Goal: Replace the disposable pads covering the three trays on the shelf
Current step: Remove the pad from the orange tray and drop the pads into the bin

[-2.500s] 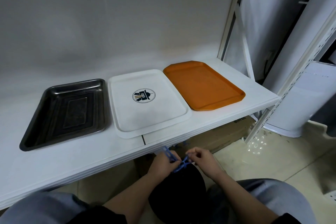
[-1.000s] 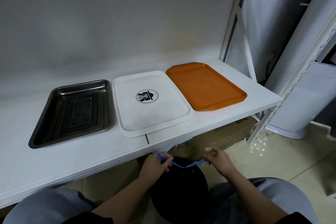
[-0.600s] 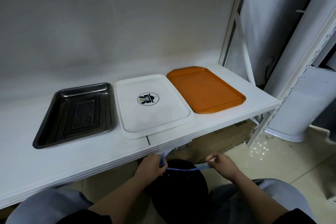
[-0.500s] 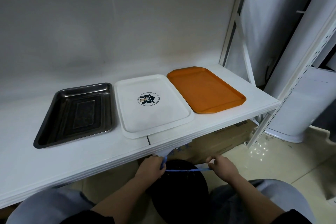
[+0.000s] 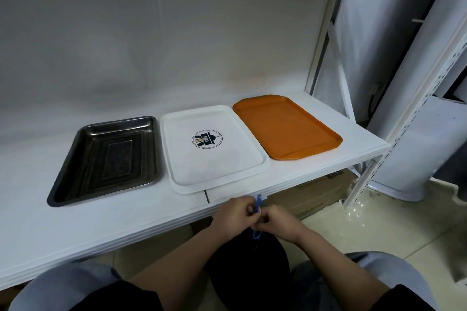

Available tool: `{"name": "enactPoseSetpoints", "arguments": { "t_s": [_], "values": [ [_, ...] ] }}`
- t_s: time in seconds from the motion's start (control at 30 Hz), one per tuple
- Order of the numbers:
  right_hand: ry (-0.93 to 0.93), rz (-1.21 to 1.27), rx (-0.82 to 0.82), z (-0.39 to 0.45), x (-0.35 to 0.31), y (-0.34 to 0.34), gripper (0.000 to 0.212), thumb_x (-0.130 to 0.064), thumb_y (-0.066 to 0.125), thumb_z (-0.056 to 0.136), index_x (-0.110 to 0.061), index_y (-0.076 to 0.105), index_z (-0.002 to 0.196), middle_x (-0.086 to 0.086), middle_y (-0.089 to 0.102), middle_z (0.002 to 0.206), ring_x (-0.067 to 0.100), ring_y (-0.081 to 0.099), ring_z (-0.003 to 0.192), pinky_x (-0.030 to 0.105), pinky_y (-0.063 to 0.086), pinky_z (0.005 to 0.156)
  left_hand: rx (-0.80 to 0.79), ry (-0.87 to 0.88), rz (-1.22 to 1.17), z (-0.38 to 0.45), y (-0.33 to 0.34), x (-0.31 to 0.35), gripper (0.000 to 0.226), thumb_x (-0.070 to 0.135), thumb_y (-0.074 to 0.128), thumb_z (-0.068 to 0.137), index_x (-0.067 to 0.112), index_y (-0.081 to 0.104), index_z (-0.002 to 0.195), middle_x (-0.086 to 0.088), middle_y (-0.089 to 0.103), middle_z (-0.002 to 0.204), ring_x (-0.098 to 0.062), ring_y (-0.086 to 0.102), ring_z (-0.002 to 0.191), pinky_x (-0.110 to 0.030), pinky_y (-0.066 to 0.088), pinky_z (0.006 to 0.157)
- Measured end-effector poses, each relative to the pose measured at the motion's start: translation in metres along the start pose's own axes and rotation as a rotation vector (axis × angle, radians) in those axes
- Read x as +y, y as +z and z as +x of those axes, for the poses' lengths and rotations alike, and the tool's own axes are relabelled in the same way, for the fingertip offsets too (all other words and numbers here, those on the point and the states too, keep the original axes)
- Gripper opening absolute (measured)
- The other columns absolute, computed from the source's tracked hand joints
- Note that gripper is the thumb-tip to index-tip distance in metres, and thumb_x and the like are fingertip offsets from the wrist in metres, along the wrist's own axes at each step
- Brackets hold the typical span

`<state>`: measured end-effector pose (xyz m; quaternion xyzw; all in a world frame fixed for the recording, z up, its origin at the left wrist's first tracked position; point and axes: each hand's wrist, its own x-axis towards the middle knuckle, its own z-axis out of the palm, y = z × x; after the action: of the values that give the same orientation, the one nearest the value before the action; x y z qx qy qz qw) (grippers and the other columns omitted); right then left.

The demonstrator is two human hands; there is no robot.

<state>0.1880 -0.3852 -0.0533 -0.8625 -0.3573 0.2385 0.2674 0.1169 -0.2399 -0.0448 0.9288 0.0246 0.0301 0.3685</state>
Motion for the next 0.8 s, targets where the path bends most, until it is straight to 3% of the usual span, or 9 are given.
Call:
{"name": "enactPoseSetpoints", "arguments": {
  "t_s": [0.1,0.17,0.27,0.37,0.47,0.57,0.67,0.8],
  "values": [
    [0.002,0.007,0.052,0.002,0.004,0.002,0.046,-0.015,0.062,0.087,-0.044,0.061,0.051,-0.016,0.057,0.058,-0.004,0.055,0.066,0.013,0.036,0.059,0.005,-0.014,-0.104,0.002,0.002,-0.002,0.006,0.021,0.065,0.084,0.022,0.059,0.083,0.004,0.066,0.077,-0.011,0.064,0.074,-0.026,0.048,0.070],
    [0.013,-0.014,0.061,0.001,0.005,0.002,0.045,-0.020,0.061,0.090,-0.039,0.060,0.048,-0.011,0.054,0.055,-0.005,0.054,0.058,0.017,0.034,0.056,0.015,-0.065,-0.272,0.002,0.005,-0.008,0.015,0.013,0.066,0.082,0.020,0.059,0.093,-0.001,0.068,0.082,-0.011,0.066,0.073,-0.028,0.052,0.075],
    [0.062,-0.038,0.085,0.000,0.004,0.000,0.046,-0.034,0.055,0.094,-0.022,0.047,0.050,-0.004,0.049,0.054,0.005,0.048,0.052,0.028,0.030,0.054,-0.060,-0.126,-0.407,-0.001,0.014,-0.018,0.034,-0.002,0.062,0.081,0.017,0.050,0.107,-0.001,0.062,0.089,-0.006,0.059,0.073,-0.013,0.047,0.071],
    [0.076,-0.024,0.120,-0.002,0.002,-0.002,0.045,-0.037,0.054,0.095,-0.025,0.044,0.053,-0.004,0.052,0.058,0.014,0.053,0.059,0.031,0.033,0.057,-0.165,-0.182,-0.324,-0.004,0.025,-0.031,0.029,-0.005,0.058,0.082,0.010,0.056,0.108,0.001,0.058,0.093,-0.009,0.058,0.085,-0.014,0.045,0.077],
    [0.068,-0.020,0.147,-0.005,-0.001,-0.004,0.040,-0.039,0.054,0.094,-0.035,0.048,0.055,-0.007,0.057,0.064,0.015,0.059,0.066,0.032,0.040,0.059,-0.259,-0.208,-0.166,-0.004,0.041,-0.038,0.026,0.014,0.065,0.086,0.009,0.063,0.111,-0.001,0.065,0.105,-0.014,0.061,0.100,-0.024,0.048,0.090],
    [0.067,-0.006,0.170,-0.006,0.001,-0.006,0.039,-0.042,0.053,0.094,-0.035,0.051,0.056,-0.004,0.059,0.065,0.015,0.058,0.065,0.033,0.040,0.058,-0.211,-0.239,-0.102,0.000,0.053,-0.035,0.016,0.023,0.062,0.089,0.014,0.066,0.102,-0.001,0.068,0.099,-0.014,0.063,0.093,-0.028,0.050,0.085],
    [0.070,0.043,0.190,-0.006,0.005,-0.006,0.039,-0.044,0.050,0.095,-0.021,0.063,0.066,0.007,0.065,0.072,0.020,0.062,0.069,0.037,0.044,0.061,-0.114,-0.197,-0.029,0.002,0.061,-0.032,0.014,0.028,0.058,0.092,0.017,0.065,0.087,0.002,0.066,0.083,-0.012,0.061,0.080,-0.027,0.047,0.071],
    [0.108,0.171,0.241,-0.001,0.020,-0.006,0.036,-0.045,0.050,0.095,-0.023,0.072,0.077,0.009,0.068,0.076,0.022,0.064,0.074,0.040,0.049,0.067,-0.057,-0.192,-0.168,0.003,0.066,-0.033,0.018,0.027,0.060,0.092,0.028,0.060,0.074,0.003,0.068,0.083,-0.014,0.063,0.083,-0.033,0.049,0.080]
  ]
}}
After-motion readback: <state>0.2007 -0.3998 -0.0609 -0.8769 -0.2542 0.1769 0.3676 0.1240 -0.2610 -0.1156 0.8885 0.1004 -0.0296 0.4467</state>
